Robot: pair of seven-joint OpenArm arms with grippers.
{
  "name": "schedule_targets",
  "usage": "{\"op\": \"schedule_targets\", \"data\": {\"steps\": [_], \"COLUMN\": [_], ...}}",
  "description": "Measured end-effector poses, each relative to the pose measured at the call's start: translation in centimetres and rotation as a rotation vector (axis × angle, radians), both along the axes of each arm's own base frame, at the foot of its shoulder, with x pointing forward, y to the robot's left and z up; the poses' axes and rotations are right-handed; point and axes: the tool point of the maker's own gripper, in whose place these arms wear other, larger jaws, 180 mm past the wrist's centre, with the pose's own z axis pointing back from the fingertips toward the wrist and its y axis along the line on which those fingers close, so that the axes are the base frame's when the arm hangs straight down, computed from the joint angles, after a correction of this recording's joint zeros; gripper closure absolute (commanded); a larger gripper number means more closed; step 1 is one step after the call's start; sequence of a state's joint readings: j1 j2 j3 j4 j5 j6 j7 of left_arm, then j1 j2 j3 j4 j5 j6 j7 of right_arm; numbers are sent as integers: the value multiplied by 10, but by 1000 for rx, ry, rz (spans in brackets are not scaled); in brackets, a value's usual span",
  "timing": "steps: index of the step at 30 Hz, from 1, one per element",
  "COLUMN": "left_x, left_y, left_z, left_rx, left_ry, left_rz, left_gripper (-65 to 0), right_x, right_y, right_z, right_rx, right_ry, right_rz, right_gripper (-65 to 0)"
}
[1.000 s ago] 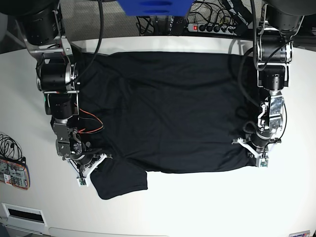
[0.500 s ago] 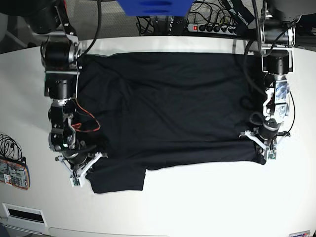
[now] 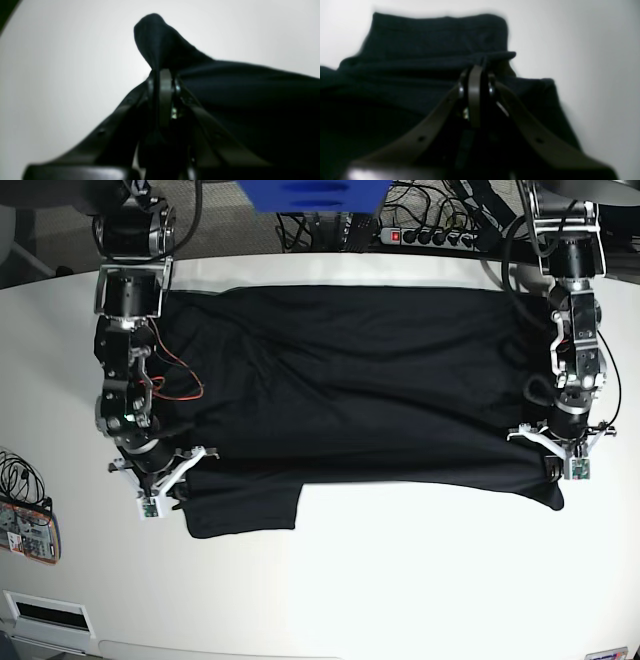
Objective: Fold the T-shirt properly
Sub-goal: 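Lift the hem with both grippers and fold it over onto the shoulders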
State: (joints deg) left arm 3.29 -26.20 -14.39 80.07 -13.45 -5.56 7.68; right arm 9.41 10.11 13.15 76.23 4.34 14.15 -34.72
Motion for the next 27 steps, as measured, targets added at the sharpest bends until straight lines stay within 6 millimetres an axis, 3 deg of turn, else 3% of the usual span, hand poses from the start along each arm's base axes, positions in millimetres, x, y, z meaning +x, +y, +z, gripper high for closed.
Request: {"op": "schedule_targets", "data": {"steps": [4,10,12,14,16,18,22,27], "left_x": [-11,-28,-38,-46,-57,-64,-84,-112], "left_y": [3,-8,-18,-27,-28,-26,-34,-39], "left_z": [3,12,11,23,35,33,33,7], "left_rx": [6,26,13,3,-3,-6,10,-18], "left_ry": [1,-15,-12,-44,-86,-73,-57,36], "left_rz": [8,-25,-29,-30,-21,1,-24,-5], "left_gripper": [0,0,0,0,0,0,0,0], "right_x": [-19,-19,-33,-49,-59,-65,-88,-112], "right_y": [-4,-9,-17,-22,-27,-27,-23,-24], "right_z": [-8,42,45,47,51,55,47,27], "right_rx": [-33,-77,-95,-114,-128,-131,-141,-150], "right_ry": [63,-61,-61,-58,-64,-79,-52,23], "right_rz": [4,9,-10,-24,-31,-29,-17,-15], "right_gripper": [0,0,0,0,0,0,0,0]}}
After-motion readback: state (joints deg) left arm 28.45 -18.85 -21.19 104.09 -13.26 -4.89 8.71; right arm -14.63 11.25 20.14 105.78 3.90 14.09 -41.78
